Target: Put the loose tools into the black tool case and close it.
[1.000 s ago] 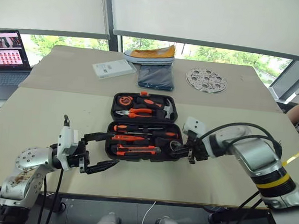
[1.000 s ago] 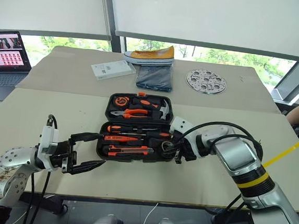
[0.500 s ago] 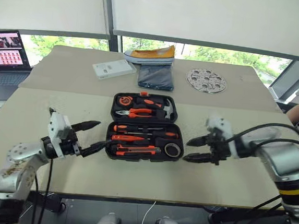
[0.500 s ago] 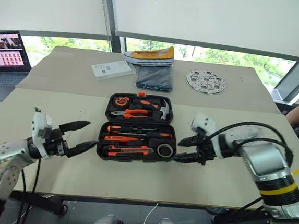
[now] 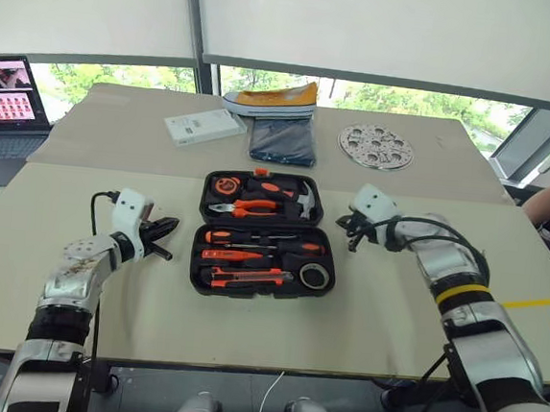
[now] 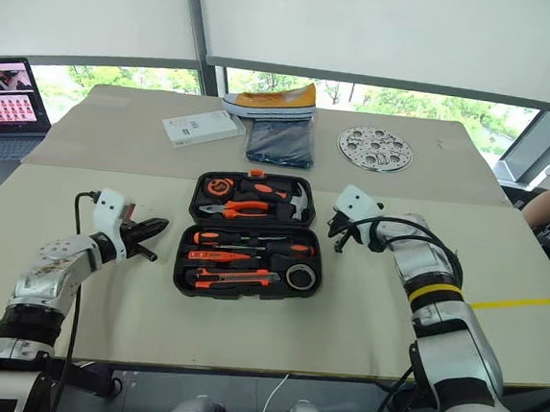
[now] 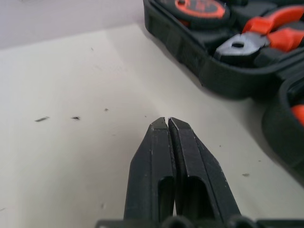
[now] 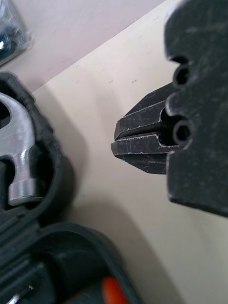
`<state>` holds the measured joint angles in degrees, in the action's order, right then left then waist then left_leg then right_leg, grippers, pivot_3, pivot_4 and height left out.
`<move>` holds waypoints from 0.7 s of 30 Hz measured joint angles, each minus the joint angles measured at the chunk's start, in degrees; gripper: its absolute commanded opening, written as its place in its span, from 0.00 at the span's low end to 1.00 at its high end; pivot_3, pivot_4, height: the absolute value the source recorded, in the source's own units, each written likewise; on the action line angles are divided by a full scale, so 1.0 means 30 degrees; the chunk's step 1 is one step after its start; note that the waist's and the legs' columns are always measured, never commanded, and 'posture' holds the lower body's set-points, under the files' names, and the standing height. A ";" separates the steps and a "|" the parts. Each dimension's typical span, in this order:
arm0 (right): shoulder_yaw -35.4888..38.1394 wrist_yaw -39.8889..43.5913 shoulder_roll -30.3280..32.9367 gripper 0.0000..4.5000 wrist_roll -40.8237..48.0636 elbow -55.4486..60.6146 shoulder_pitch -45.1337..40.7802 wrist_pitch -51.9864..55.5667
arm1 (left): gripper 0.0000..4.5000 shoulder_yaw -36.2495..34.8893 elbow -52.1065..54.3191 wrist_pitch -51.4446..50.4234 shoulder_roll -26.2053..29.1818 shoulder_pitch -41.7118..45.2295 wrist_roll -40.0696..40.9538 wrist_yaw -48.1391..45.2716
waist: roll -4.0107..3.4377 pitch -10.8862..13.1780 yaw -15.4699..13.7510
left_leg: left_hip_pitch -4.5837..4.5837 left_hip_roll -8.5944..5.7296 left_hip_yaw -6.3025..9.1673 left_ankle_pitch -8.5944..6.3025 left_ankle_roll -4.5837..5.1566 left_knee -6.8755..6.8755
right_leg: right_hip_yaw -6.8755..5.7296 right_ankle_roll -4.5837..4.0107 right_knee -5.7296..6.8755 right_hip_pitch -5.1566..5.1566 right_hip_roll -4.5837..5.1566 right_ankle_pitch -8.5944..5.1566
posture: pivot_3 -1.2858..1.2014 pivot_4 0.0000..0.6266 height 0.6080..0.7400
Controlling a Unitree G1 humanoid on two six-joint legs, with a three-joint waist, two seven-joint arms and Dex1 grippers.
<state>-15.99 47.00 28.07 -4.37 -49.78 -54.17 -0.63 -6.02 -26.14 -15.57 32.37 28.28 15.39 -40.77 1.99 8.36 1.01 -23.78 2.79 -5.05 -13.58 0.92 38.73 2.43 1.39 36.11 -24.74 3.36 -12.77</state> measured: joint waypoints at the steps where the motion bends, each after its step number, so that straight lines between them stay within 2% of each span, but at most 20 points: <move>1: 0.0028 0.0308 -0.0334 0.01 0.0026 -0.0534 -0.0192 -0.0400 | 0.01 0.0236 -0.0143 0.0255 -0.0145 0.0191 -0.0097 -0.0270 | 0.0000 0.0000 0.0001 | -0.0017 0.0003 0.0003 0.0000 0.0000 0.0000 | -0.0004 0.0000 0.0012 -0.0010 0.0002 0.0001 | 0.52 0.24 1.00; 4: 0.0195 0.1544 -0.1016 0.01 0.0074 -0.2095 -0.0658 -0.1337 | 0.01 0.1254 -0.1110 0.1057 -0.0514 0.1038 -0.0777 -0.1153 | 0.0000 0.0000 -0.0035 | -0.0025 -0.0009 -0.0002 0.0000 -0.0001 0.0012 | -0.0010 0.0005 0.0004 -0.0008 0.0010 0.0003 | 0.52 0.24 1.00; 10: 0.1013 0.4210 -0.0560 0.01 0.0427 -0.2175 -0.0350 -0.1395 | 0.01 0.2189 -0.1345 0.0445 -0.0710 0.1800 -0.1438 -0.2905 | -0.0002 0.0000 -0.0098 | -0.0024 -0.0017 0.0006 -0.0002 0.0002 0.0011 | -0.0010 0.0011 0.0008 -0.0008 0.0016 0.0003 | 0.52 0.24 1.00; 13: 0.1263 0.5087 -0.0257 0.01 0.0629 -0.0797 0.0493 -0.1060 | 0.01 0.2182 -0.1046 0.0084 -0.0795 0.1791 -0.1423 -0.3442 | -0.0002 0.0000 -0.0129 | -0.0033 -0.0017 0.0015 -0.0003 0.0003 0.0013 | -0.0013 0.0012 0.0021 -0.0007 0.0017 0.0003 | 0.52 0.24 1.00; 16: 0.1811 0.6031 0.0623 0.01 0.1250 0.2515 0.2573 0.0268 | 0.01 0.2391 0.0843 -0.0351 -0.0665 0.0775 -0.1425 -0.4082 | -0.0003 0.0000 -0.0115 | -0.0067 -0.0010 0.0030 -0.0022 0.0008 0.0013 | -0.0017 0.0018 0.0038 -0.0011 0.0018 0.0007 | 0.52 0.24 1.00; 21: 0.2537 0.6080 0.1382 0.01 0.1931 0.6568 0.5090 0.2406 | 0.01 0.2613 0.3210 -0.0829 -0.0607 -0.0557 -0.1546 -0.4084 | -0.0004 0.0001 -0.0142 | -0.0111 -0.0015 0.0034 -0.0024 0.0008 0.0037 | -0.0015 0.0026 0.0023 -0.0055 0.0023 0.0008 | 0.52 0.24 1.00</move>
<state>-8.38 65.24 32.21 1.42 -30.08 -38.90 6.59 1.82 -16.51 -18.05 30.54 26.61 10.75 -53.02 1.98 8.36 0.58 -24.11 2.75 -4.95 -13.65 0.94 38.84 2.39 1.47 36.18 -24.91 3.43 -12.74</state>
